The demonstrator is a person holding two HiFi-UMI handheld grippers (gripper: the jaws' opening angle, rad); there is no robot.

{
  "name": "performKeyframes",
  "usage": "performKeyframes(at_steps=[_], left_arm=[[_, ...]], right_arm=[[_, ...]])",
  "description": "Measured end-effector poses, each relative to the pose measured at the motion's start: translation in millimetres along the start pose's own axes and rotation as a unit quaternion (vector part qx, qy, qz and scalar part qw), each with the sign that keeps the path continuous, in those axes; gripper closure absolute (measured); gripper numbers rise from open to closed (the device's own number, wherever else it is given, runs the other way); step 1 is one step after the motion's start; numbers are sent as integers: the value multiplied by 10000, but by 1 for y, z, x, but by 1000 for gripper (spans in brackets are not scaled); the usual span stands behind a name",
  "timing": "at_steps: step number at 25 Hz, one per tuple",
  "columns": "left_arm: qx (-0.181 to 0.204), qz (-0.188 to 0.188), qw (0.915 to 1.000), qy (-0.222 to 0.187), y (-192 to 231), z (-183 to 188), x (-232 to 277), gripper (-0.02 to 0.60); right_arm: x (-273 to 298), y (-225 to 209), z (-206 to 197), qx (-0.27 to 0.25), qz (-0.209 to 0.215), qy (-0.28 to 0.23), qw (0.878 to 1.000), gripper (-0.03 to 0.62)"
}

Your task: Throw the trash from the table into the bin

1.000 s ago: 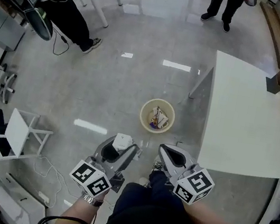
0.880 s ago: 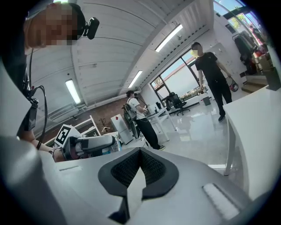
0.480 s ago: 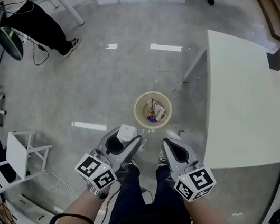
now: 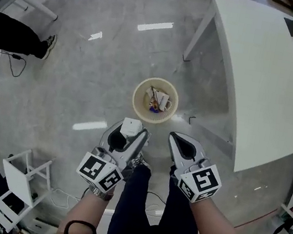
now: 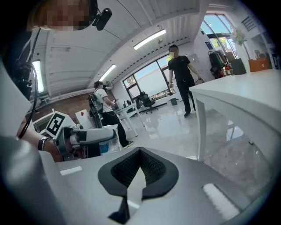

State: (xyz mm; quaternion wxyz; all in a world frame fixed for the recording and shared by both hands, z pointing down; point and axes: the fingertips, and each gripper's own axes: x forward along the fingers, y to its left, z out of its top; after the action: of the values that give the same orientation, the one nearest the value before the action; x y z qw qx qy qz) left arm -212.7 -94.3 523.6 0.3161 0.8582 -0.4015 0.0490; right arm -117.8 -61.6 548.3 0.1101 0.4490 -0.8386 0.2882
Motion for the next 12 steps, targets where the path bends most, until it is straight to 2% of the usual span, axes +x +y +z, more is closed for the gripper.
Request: performKeyframes(at_steps=[5,12], left_arm=[[-28,-71,9999,106,35,-55,31,344],[-109,-43,9998,-164,98,-135,72,344]], right_arm=[[39,-34,-53,85,-204,139,9997,594],[94,-76,-135,184,-92,246,9995,594]])
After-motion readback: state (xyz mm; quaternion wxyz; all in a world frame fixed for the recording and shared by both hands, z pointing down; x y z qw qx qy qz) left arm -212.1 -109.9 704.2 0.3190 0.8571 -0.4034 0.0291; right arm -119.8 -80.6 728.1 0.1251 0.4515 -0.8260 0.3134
